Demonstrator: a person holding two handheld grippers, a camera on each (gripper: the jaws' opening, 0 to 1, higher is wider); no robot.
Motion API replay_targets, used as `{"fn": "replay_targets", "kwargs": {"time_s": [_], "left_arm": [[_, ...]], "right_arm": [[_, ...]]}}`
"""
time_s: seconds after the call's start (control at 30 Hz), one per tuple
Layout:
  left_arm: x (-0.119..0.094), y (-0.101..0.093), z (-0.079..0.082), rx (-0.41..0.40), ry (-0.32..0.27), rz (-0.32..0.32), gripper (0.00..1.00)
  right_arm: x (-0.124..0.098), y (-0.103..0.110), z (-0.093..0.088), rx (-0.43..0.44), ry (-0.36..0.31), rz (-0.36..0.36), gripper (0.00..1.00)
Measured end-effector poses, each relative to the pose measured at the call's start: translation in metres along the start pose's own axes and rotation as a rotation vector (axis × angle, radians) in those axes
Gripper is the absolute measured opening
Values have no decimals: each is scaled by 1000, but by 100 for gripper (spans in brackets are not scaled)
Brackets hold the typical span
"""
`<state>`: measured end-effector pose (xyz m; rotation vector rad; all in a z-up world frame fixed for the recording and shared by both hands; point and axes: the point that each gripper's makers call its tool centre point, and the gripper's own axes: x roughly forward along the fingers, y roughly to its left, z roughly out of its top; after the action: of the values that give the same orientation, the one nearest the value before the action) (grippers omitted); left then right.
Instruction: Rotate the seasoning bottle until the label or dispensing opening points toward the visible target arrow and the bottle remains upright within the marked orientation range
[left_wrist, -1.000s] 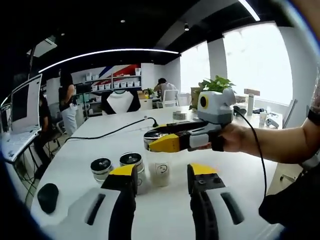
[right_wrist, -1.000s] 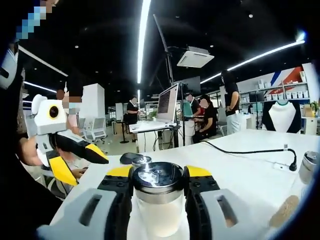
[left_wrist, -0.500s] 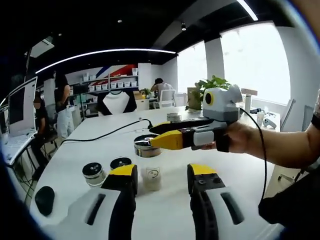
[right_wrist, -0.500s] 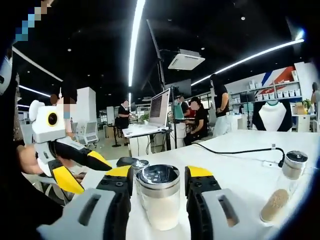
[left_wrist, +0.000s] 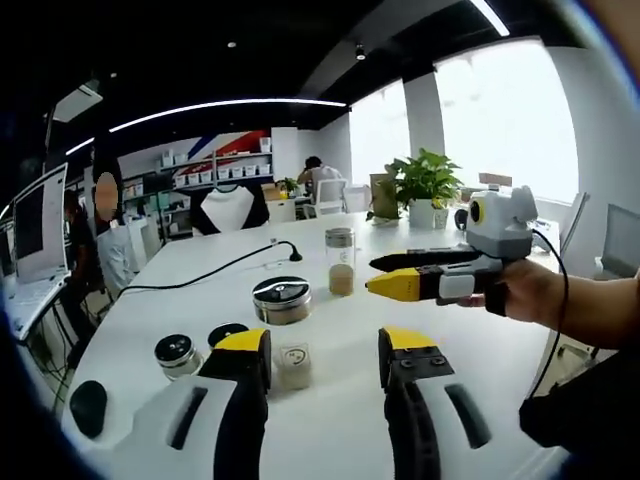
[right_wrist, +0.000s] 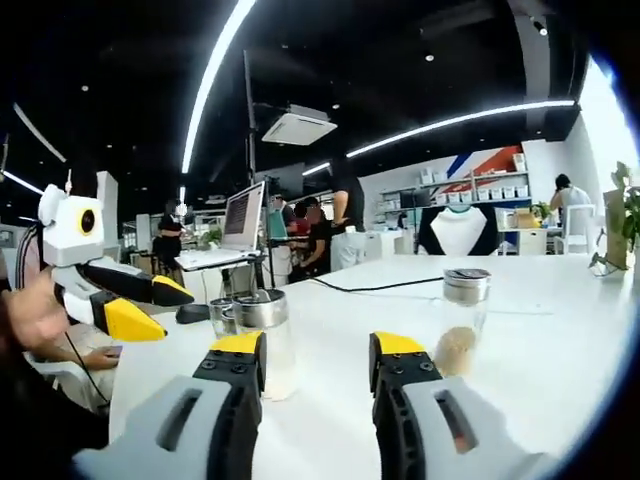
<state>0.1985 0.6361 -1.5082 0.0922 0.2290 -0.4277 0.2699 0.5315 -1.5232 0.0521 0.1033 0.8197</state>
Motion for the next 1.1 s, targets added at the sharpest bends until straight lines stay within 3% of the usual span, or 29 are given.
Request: {"fn": "replay_targets", "kwargs": {"time_s": [0.07,0.13,0.57,1.1], "left_arm": [[0,1,0,-4,0,3,46],[-1,2,0,-7,0,5,46],[1,8,-8,-24,21,13,52],[1,22,-16,-46,51,34,52]], "right_arm": [[-2,-8,-1,24,-9,-26,39],[-5,-21,-6,-8,10,-86,39],[5,-70,-4,-33,18,-239,49],[41,-116,7,-36,20,-301,47]]}}
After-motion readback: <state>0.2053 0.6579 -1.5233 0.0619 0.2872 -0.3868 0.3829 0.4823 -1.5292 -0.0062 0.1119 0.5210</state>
